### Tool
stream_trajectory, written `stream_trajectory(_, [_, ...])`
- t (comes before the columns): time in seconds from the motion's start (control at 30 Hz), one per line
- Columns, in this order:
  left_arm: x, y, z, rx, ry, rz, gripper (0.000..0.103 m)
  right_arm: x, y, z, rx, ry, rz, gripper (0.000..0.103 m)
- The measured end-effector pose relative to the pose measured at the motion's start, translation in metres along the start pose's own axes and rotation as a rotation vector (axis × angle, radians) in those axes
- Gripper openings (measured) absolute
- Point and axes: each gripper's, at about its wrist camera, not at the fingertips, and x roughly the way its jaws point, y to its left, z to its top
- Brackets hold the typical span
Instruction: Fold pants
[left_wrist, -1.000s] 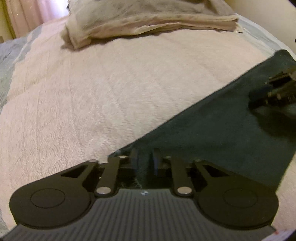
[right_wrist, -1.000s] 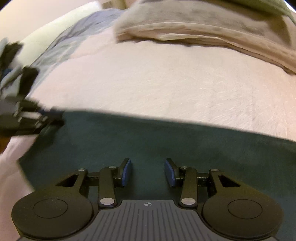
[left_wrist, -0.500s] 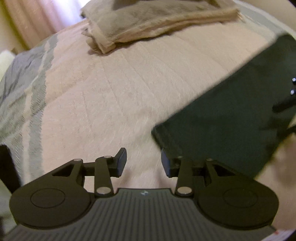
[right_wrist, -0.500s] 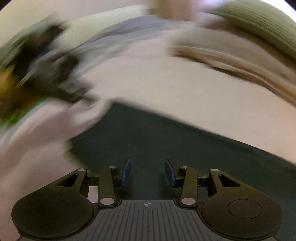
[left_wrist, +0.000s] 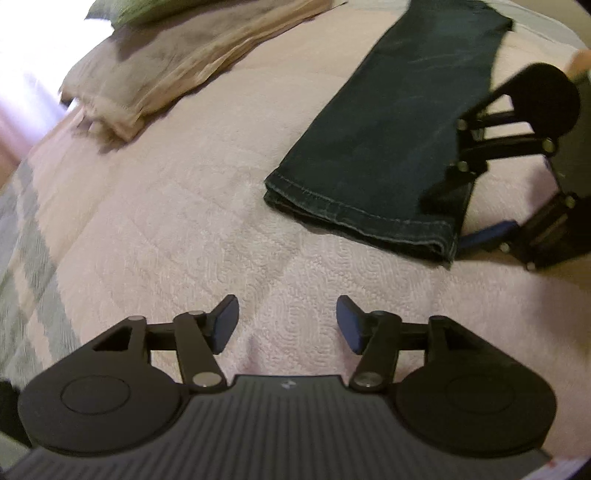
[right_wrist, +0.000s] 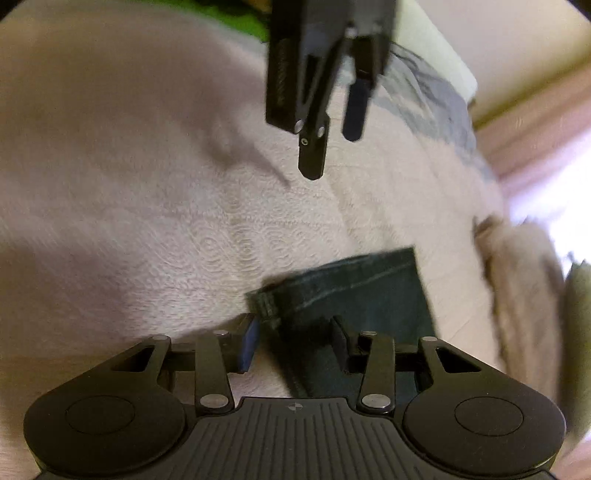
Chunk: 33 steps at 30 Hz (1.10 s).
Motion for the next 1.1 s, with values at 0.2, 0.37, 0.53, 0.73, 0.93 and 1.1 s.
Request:
stream_trajectory(0.2, [0.005,-0.014,0.004,0.214,-0.082,-0.001,0.069,-0.002,-0.019,0.000,0.149,0.034,0.011,0.014])
stream_trajectory(0.37, [0.015,-0.022,0.019,0.444,-0.177,0.020,0.076,-0.022,-0.061,0.004,0.353,0.023,-0.017,0.005])
stream_trajectory(0.53, [0.032,-0.022,0.044,0.650,-0.242,0.003,0.076,-0.050,-0.089,0.001,0.506,0.001,-0.005,0.003])
stream_trajectory(0.73, [0.052,-0.015,0.068,0.814,-0.238,-0.031,0.043,-0.081,-0.107,-0.006,0.633,-0.024,0.003,0.002])
stream_trajectory(0.93, [0.043,-0.003,0.104,0.854,-0.212,-0.060,0.008,-0.109,-0.118,-0.018,0.734,-0.049,-0.012,0.001])
stream_trajectory(1.1, [0.024,-0.002,0.175,0.805,-0.210,-0.050,0.007,-0.139,-0.141,-0.045,0.951,-0.119,-0.047,0.000])
